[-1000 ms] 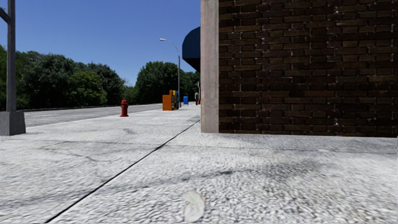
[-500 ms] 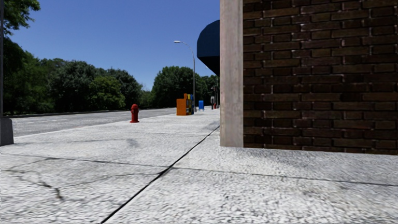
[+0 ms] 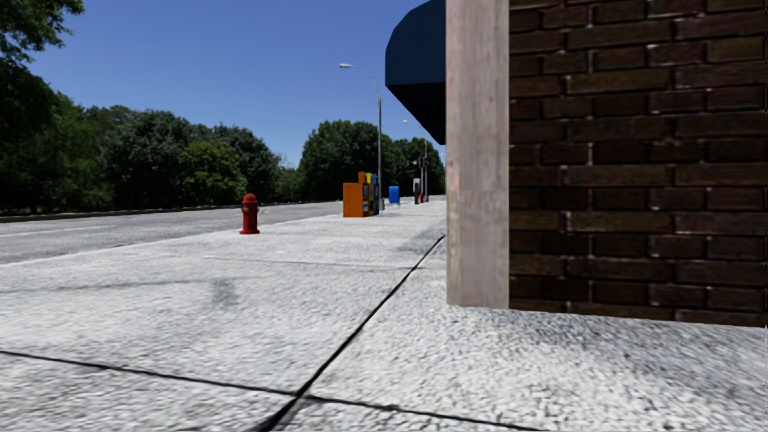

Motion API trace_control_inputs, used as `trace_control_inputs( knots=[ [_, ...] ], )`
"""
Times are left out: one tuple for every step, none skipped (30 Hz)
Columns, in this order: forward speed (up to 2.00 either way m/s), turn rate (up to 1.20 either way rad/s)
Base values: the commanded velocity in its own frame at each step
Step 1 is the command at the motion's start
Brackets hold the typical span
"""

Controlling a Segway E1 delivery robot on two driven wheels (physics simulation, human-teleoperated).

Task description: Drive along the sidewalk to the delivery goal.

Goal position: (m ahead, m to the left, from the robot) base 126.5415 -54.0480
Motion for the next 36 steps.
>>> trace_control_inputs(
  knots=[
    [2.0,0.14],
    [2.0,0.14],
    [2.0,0.14],
    [2.0,0.14],
    [2.0,0.14],
    [2.0,0.14],
    [2.0,0.14],
    [2.0,0.14],
    [2.0,0.14],
    [2.0,0.14],
    [2.0,0.14],
    [2.0,0.14],
    [2.0,0.14],
    [2.0,0.14],
    [2.0,0.14],
    [2.0,0.15],
    [2.0,0.16],
    [2.0,0.17],
    [2.0,0.17],
    [2.0,0.18],
    [2.0,0.2],
    [2.0,0.2],
    [2.0,0.22],
    [2.0,0.24],
    [2.0,0.25],
    [2.0,0.25],
    [2.0,0.27],
    [2.0,0.28],
    [2.0,0.28],
    [2.0,0.28],
    [2.0,0.28],
    [2.0,0.28],
    [2.0,0.28],
    [2.0,0.28],
    [2.0,0.28],
    [2.0,0.28]
  ],
)
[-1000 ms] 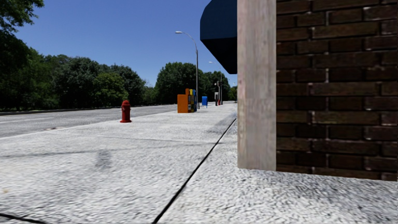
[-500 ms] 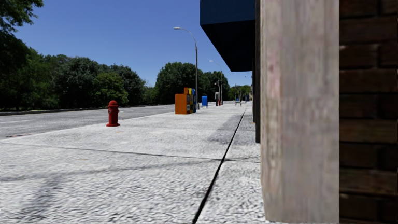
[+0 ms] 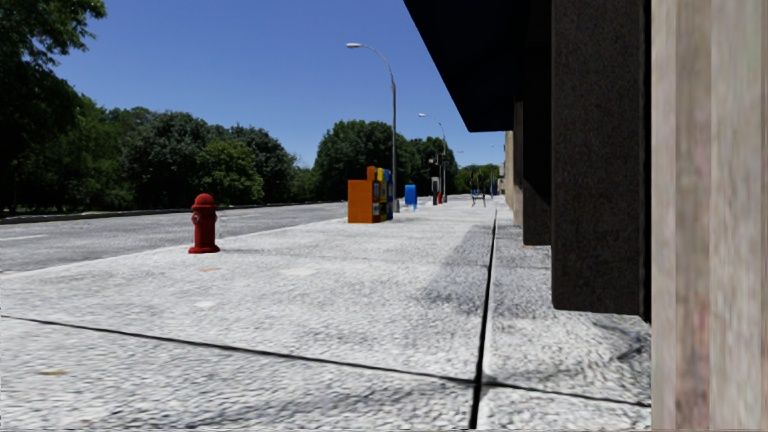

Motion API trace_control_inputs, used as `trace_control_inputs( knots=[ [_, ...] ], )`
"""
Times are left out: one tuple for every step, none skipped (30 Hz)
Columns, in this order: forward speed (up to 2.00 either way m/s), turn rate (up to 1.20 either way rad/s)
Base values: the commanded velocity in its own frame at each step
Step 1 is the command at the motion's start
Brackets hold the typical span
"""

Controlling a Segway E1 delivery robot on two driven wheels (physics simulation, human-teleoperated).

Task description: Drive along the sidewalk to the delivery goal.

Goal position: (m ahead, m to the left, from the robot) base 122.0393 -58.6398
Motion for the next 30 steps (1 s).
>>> trace_control_inputs(
  knots=[
    [2.0,0.28],
    [2.0,0.28],
    [2.0,0.28],
    [2.0,0.28],
    [2.0,0.28],
    [2.0,0.28],
    [2.0,0.22],
    [2.0,0.22],
    [2.0,0.13],
    [2.0,0.0],
    [2.0,0.0],
    [2.0,0.0],
    [2.0,0.0],
    [2.0,0.0],
    [2.0,0.0],
    [2.0,0.0],
    [2.0,0.0],
    [2.0,0.0],
    [2.0,0.0],
    [2.0,0.0],
    [2.0,0.0],
    [2.0,0.0],
    [2.0,0.0],
    [2.0,0.0],
    [2.0,0.0],
    [2.0,0.0],
    [2.0,0.0],
    [2.0,-0.05],
    [2.0,-0.26],
    [2.0,-0.26]
  ],
)
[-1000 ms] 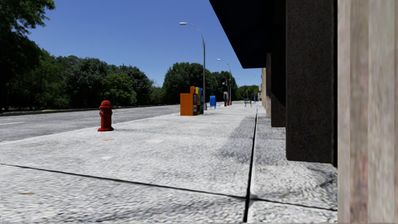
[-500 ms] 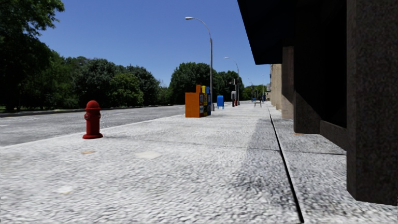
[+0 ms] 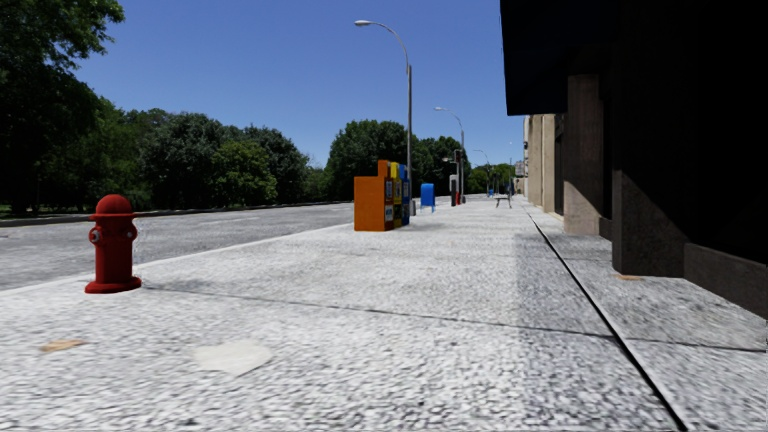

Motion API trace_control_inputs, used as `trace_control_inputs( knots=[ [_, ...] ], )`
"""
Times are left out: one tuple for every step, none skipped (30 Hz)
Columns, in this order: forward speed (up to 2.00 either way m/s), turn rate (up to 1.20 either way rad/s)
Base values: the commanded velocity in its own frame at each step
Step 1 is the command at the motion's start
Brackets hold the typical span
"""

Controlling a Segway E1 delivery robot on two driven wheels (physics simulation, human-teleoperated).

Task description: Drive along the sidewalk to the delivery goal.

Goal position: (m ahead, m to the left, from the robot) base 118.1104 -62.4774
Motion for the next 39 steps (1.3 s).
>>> trace_control_inputs(
  knots=[
    [2.0,-0.33],
    [2.0,-0.35],
    [2.0,-0.36],
    [2.0,-0.36],
    [2.0,-0.36],
    [2.0,-0.36],
    [2.0,-0.36],
    [2.0,-0.36],
    [2.0,-0.36],
    [2.0,-0.34],
    [2.0,-0.34],
    [2.0,-0.31],
    [2.0,-0.31],
    [2.0,-0.3],
    [2.0,-0.3],
    [2.0,-0.09],
    [2.0,0.0],
    [2.0,0.0],
    [2.0,0.0],
    [2.0,0.0],
    [2.0,0.0],
    [2.0,0.0],
    [2.0,0.0],
    [2.0,0.0],
    [2.0,0.0],
    [2.0,0.0],
    [2.0,0.0],
    [2.0,0.0],
    [2.0,0.0],
    [2.0,0.0],
    [2.0,0.0],
    [2.0,0.0],
    [2.0,0.0],
    [2.0,0.0],
    [2.0,0.0],
    [2.0,0.0],
    [2.0,0.0],
    [2.0,-0.12],
    [2.0,-0.12]
  ],
)
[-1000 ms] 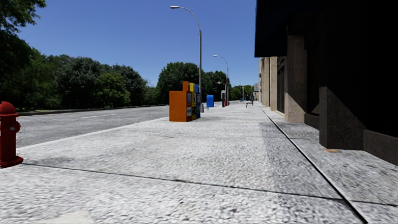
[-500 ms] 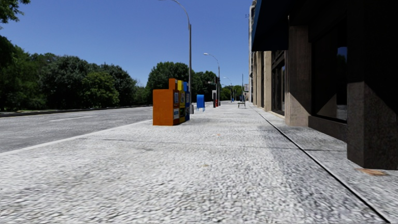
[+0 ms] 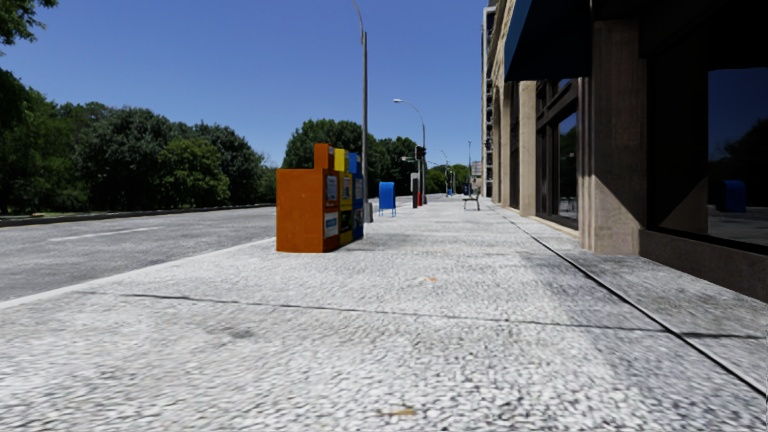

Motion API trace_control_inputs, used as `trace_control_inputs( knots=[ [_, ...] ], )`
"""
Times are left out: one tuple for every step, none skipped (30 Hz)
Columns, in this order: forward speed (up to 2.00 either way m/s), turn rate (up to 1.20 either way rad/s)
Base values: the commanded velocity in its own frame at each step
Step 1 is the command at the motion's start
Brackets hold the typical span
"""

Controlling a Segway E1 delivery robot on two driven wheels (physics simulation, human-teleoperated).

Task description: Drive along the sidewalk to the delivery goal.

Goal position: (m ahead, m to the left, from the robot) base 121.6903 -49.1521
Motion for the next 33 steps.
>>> trace_control_inputs(
  knots=[
    [2.0,-0.25],
    [2.0,-0.29],
    [2.0,-0.29],
    [2.0,-0.3],
    [2.0,-0.29],
    [2.0,-0.16],
    [2.0,-0.16],
    [2.0,0.0],
    [2.0,0.0],
    [2.0,0.0],
    [2.0,0.0],
    [2.0,0.0],
    [2.0,0.0],
    [2.0,0.0],
    [2.0,0.0],
    [2.0,0.0],
    [2.0,0.0],
    [2.0,0.0],
    [2.0,0.0],
    [2.0,0.0],
    [2.0,0.0],
    [2.0,0.0],
    [2.0,0.0],
    [2.0,0.0],
    [2.0,0.0],
    [2.0,0.0],
    [2.0,0.0],
    [2.0,0.0],
    [2.0,0.0],
    [2.0,0.0],
    [2.0,0.0],
    [2.0,0.0],
    [2.0,0.0]
  ],
)
